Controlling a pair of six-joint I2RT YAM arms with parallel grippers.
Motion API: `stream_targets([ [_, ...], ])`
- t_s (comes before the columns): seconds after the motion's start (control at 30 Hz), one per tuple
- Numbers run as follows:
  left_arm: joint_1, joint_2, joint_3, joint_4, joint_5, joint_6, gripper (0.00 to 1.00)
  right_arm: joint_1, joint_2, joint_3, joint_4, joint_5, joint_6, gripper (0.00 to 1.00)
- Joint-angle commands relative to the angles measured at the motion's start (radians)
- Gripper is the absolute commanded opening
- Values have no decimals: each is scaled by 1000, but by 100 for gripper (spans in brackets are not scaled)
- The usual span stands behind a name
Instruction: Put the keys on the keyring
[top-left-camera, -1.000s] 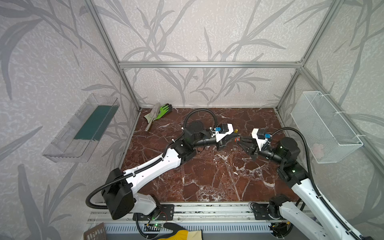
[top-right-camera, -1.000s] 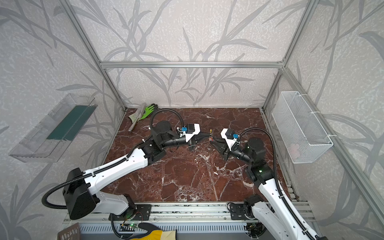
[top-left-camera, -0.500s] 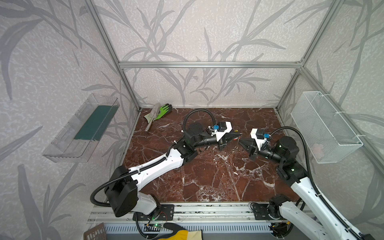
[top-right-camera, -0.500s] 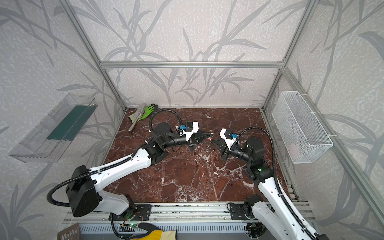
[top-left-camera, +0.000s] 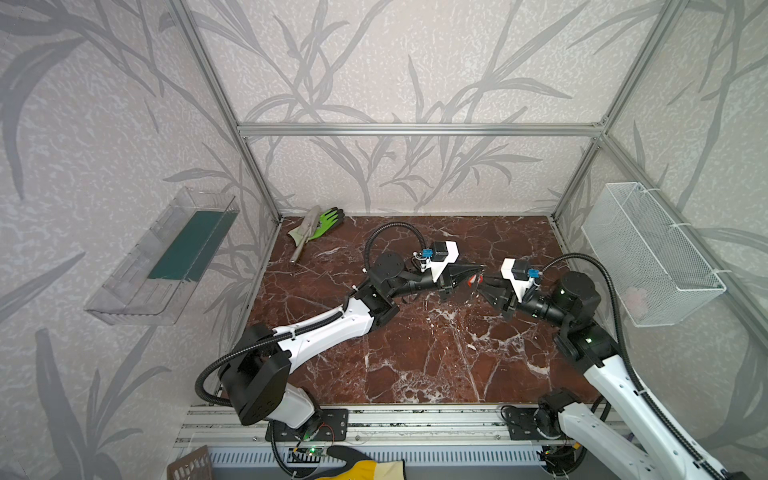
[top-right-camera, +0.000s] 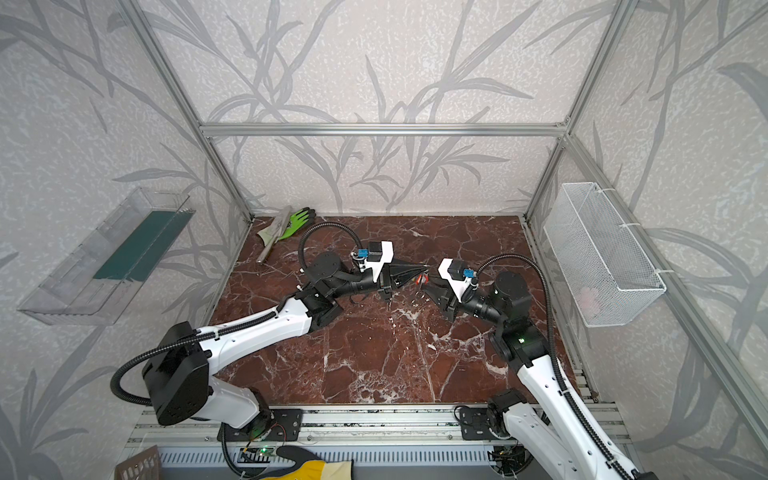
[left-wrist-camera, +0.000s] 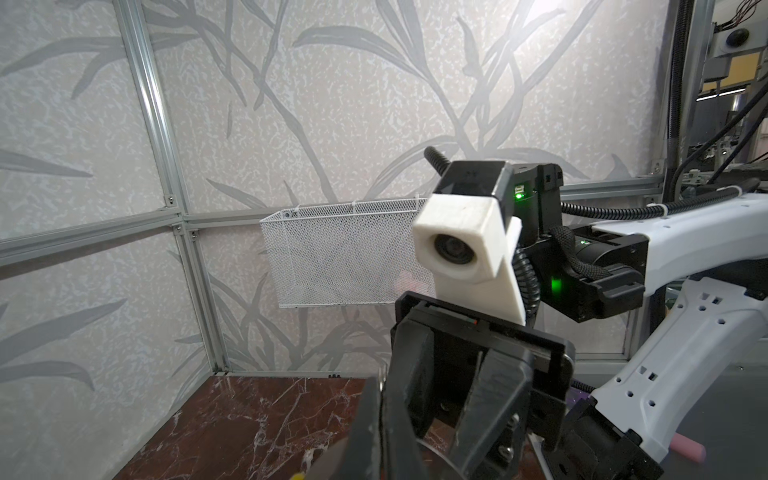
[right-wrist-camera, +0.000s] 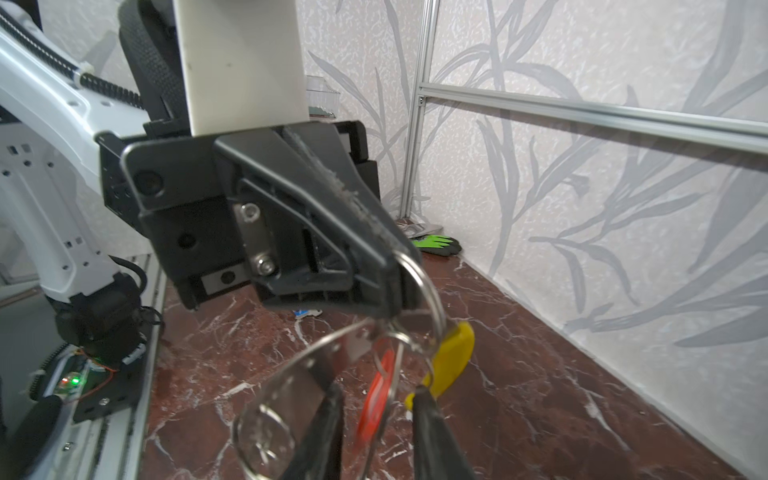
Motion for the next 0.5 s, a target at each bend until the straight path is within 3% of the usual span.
stream_targets([
  [0.0,18,-3,-2,89,41,-59,0,-31,-87,18,-74,37,-59,35],
  [0.17,38,3,13,78,108,-87,0,-89,-156,19,-80,-10,-56,35],
  [0.47,45,9,34,70,196,-123,0,-96,-75,73,-7,-138,2,31],
])
